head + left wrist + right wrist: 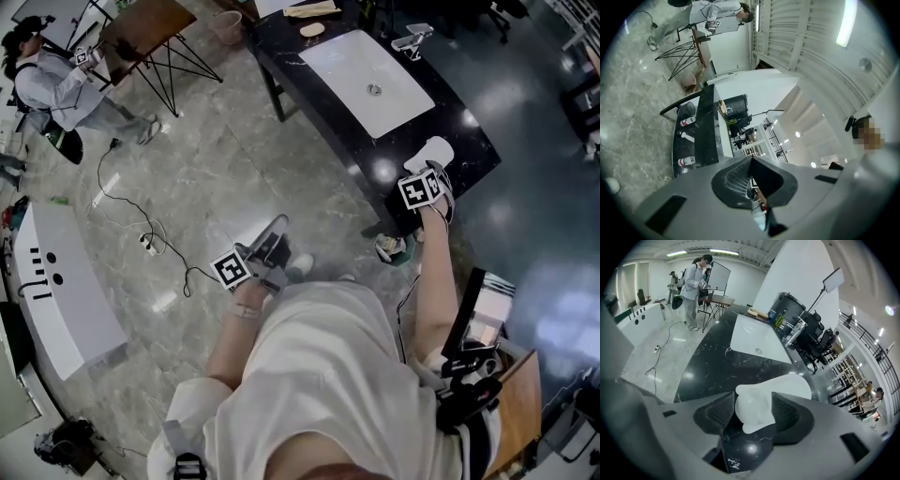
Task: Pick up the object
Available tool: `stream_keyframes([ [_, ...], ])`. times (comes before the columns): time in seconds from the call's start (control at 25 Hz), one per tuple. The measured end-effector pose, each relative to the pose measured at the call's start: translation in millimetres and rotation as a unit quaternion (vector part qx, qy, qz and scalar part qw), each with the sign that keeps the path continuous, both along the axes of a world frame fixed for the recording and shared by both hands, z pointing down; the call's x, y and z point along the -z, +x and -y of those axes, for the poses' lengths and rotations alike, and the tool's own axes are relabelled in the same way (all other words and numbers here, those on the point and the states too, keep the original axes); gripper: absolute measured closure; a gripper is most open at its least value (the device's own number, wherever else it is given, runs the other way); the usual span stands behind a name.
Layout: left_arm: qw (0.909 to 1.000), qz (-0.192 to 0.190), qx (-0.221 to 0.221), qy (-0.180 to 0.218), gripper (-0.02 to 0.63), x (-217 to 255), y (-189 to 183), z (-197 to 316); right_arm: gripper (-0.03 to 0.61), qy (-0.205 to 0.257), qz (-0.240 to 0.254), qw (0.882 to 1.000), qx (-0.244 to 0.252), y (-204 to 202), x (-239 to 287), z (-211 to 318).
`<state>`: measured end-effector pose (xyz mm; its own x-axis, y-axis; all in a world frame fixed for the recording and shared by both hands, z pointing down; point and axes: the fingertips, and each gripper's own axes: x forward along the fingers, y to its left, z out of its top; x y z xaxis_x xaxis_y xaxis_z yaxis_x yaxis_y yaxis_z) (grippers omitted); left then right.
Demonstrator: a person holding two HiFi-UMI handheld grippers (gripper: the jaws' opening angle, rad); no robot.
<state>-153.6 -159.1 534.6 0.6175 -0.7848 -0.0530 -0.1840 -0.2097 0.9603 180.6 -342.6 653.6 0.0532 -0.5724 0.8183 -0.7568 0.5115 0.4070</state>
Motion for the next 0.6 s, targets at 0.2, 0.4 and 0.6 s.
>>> stream_keyframes([
  [0.2, 1.0, 0.001, 0.007, 0.004, 0.609, 0.1, -1.8, -3.0, 0.337, -0.035, -0.001, 0.999, 0.015, 2.7, -13.9, 4.6],
  [0.4, 0.9999, 0.003, 0.012, 0.003, 0.609, -0.6, -3.6, -7.1, 0.33, -0.066, -0.036, 0.996, 0.044, 1.6, -28.8, 7.0],
  [0.6, 0.9998, 0.006, 0.017, 0.004, 0.609, 0.3, -8.3, -10.7, 0.328, -0.09, -0.023, 0.994, 0.055, 0.6, -35.2, 8.1],
])
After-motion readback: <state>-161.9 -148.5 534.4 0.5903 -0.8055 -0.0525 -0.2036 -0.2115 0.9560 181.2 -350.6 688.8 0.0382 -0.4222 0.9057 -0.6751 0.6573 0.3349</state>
